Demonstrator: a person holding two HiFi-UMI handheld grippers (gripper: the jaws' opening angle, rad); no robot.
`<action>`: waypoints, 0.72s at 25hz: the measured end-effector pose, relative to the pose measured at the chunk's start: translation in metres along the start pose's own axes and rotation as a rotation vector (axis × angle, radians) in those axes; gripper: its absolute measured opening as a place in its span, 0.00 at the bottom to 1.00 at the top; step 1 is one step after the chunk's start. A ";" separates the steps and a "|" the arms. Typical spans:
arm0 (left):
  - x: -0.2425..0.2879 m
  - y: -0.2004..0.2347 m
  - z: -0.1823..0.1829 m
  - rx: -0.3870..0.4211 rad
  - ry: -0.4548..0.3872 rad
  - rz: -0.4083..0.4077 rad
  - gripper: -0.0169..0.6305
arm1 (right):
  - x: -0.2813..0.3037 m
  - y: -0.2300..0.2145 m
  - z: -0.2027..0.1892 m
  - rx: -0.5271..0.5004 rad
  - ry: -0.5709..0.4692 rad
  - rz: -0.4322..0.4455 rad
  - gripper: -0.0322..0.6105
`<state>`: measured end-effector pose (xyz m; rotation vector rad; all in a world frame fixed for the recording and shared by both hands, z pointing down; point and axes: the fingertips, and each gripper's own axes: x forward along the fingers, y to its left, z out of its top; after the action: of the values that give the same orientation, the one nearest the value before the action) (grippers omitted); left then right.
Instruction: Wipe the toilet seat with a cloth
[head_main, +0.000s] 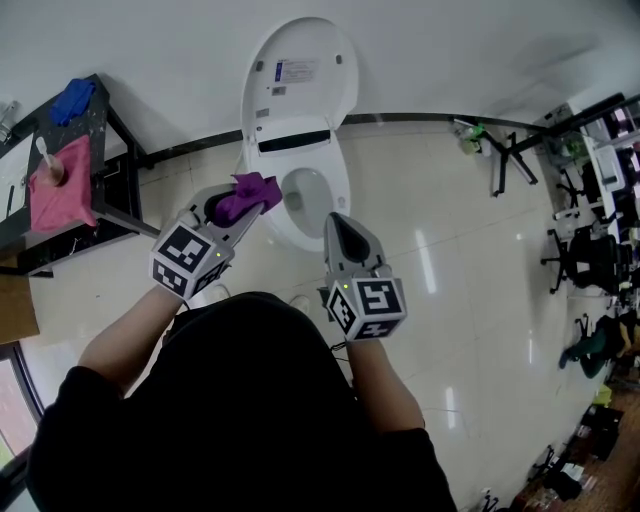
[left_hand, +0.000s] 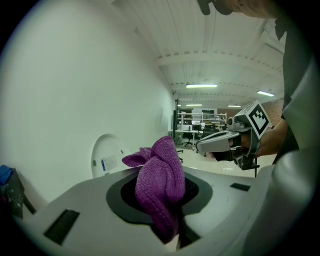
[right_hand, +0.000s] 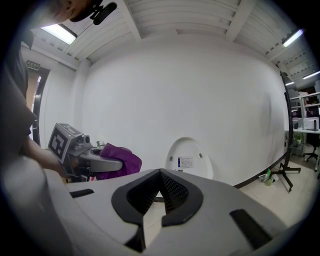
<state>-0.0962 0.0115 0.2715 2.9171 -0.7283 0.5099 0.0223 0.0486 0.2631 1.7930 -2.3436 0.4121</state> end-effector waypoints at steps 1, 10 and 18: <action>0.000 -0.001 0.001 0.001 -0.002 0.001 0.17 | 0.000 0.001 0.001 -0.005 0.000 0.003 0.07; 0.000 -0.010 0.004 0.008 -0.006 0.004 0.17 | -0.003 0.006 0.002 -0.030 0.008 0.025 0.07; 0.000 -0.013 0.004 0.012 -0.006 0.003 0.17 | -0.004 0.006 0.000 -0.035 0.008 0.029 0.07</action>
<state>-0.0886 0.0220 0.2681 2.9306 -0.7325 0.5072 0.0181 0.0538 0.2609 1.7410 -2.3589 0.3795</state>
